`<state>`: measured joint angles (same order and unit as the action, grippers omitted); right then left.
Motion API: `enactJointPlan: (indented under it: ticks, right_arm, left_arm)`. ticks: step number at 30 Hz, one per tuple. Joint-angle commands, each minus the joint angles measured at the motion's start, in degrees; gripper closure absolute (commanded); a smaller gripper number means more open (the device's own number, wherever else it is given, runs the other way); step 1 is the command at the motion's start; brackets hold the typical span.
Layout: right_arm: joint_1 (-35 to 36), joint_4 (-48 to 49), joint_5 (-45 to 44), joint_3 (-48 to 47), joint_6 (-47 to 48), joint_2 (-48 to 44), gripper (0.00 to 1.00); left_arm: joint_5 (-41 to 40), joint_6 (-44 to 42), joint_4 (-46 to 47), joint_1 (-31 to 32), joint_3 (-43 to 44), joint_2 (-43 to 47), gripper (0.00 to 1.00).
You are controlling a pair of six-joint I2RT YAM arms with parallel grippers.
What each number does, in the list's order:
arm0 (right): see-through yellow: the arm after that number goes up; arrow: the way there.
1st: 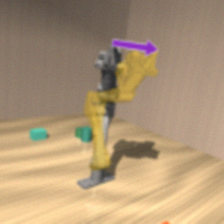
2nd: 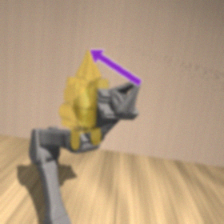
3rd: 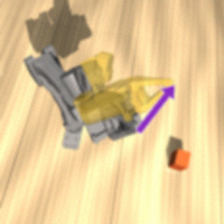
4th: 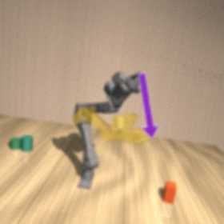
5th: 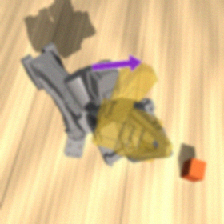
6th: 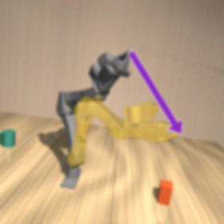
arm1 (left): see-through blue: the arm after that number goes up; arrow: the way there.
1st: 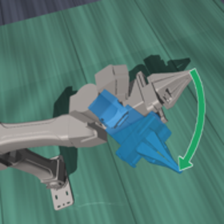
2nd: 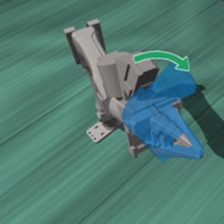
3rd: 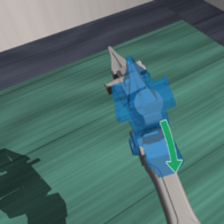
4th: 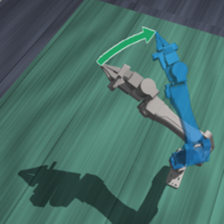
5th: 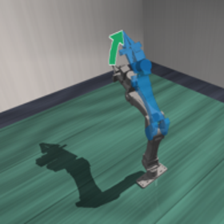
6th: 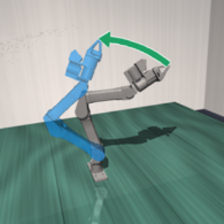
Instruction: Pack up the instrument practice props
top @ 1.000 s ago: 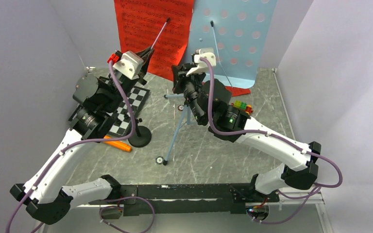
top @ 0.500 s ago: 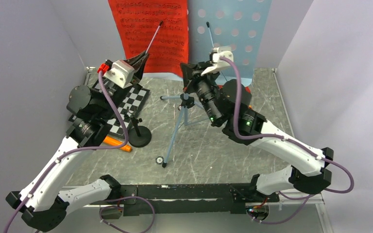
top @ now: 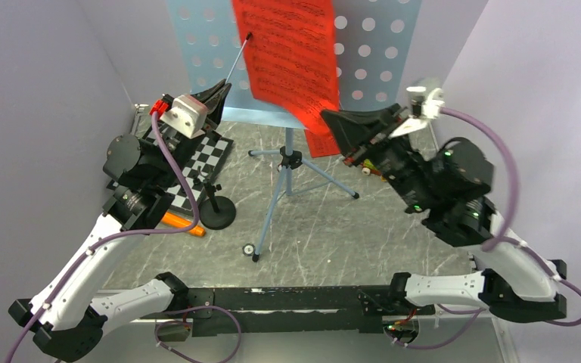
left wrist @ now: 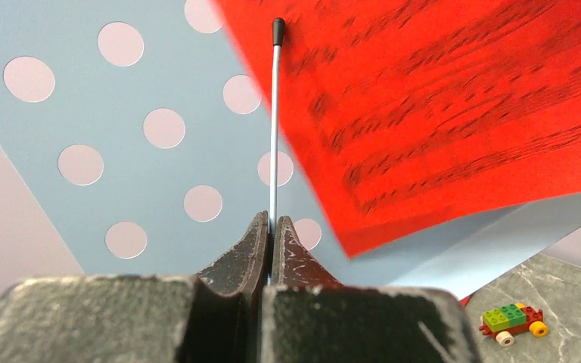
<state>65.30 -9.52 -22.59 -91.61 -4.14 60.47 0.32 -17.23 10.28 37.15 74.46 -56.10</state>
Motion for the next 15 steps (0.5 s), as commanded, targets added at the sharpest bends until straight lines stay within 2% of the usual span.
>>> enactJointPlan:
  ticks: [1, 6, 12, 13, 15]
  right_arm:
    - [0.1, -4.3, 11.4, 0.1, 2.3, -6.0, 1.0]
    - [0.1, -9.6, 21.1, -0.9, 6.0, -10.4, 1.0]
    - [0.1, -22.5, 33.9, -6.6, 8.3, -6.3, 1.0]
    - [0.1, -24.5, 35.1, -7.3, 8.5, -5.1, 1.0]
    - [0.1, -27.5, 37.4, -7.6, 8.7, -3.2, 1.0]
  left_arm:
    - [-0.1, 0.5, 5.7, -0.1, 0.7, 1.6, 1.0]
    - [-0.1, 0.6, 5.9, -0.1, 0.3, 1.5, 1.0]
    - [-0.1, 0.9, 6.6, -0.1, -0.7, 0.3, 1.0]
    - [-0.1, 1.0, 6.6, -0.1, -0.9, 0.2, 0.97]
    - [-0.1, 1.4, 6.9, -0.1, -1.6, 0.3, 0.85]
